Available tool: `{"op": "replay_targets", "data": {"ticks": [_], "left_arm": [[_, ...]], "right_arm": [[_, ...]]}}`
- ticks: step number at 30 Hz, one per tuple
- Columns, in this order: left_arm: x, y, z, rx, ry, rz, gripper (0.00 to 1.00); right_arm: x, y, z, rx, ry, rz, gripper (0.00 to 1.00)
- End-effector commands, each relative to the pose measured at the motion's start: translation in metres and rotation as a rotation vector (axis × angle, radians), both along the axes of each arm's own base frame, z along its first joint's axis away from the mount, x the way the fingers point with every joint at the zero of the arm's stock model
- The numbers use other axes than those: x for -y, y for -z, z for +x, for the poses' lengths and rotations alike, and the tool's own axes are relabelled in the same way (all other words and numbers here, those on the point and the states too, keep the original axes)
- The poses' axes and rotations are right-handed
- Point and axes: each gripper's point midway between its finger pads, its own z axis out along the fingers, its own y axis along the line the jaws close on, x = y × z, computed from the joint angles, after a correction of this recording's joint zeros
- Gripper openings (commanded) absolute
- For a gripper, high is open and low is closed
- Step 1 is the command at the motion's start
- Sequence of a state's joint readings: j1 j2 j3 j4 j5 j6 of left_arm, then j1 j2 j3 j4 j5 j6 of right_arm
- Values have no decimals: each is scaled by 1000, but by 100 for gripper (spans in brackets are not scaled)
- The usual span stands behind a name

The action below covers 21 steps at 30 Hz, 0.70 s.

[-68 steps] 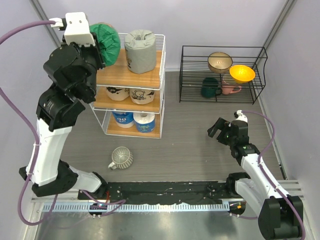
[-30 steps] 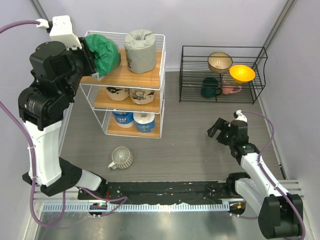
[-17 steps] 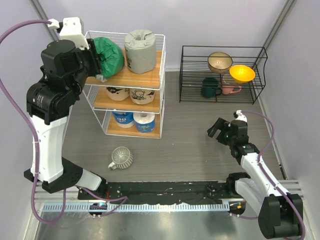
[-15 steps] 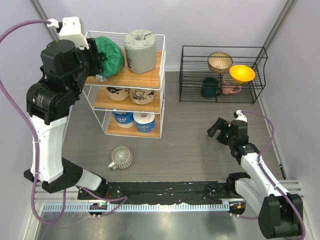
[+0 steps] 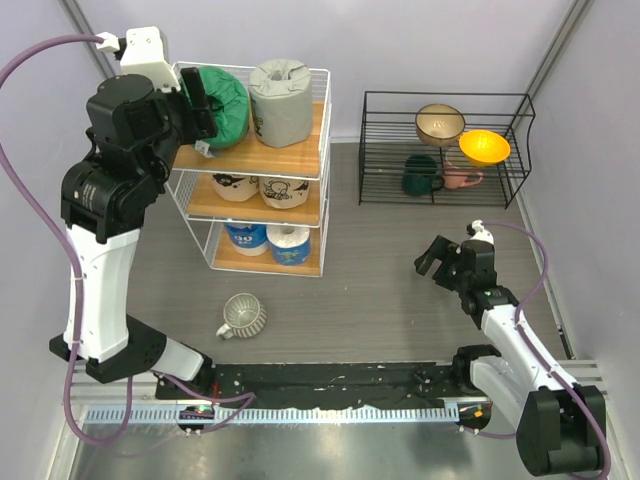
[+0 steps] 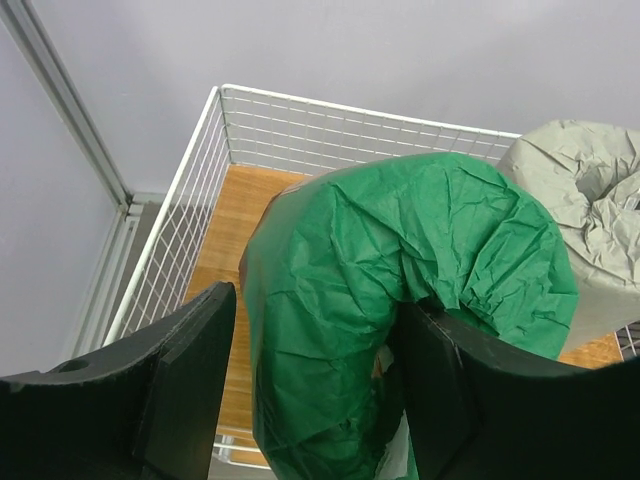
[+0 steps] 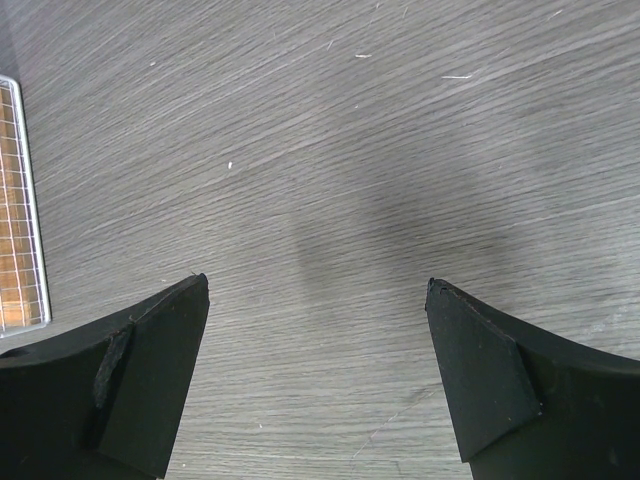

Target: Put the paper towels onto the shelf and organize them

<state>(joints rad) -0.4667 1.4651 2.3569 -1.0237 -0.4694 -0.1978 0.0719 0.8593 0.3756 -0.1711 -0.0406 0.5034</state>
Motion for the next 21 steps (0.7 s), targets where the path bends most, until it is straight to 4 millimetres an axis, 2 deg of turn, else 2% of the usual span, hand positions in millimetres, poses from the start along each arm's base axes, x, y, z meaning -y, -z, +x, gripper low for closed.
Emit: {"op": "replay_targets", "data": {"ticks": [1, 6, 13, 21], "left_arm": [[2, -17, 12, 72, 3, -16, 67], [6, -29, 16, 127, 13, -43, 67], [7, -32, 21, 152, 14, -57, 67], [-3, -41, 18, 189, -21, -56, 68]], "right_arm": [[-2, -8, 9, 38, -8, 2, 95], [-2, -7, 9, 34, -8, 2, 95], [-2, -7, 10, 32, -7, 3, 96], [-2, -6, 9, 29, -6, 4, 95]]}}
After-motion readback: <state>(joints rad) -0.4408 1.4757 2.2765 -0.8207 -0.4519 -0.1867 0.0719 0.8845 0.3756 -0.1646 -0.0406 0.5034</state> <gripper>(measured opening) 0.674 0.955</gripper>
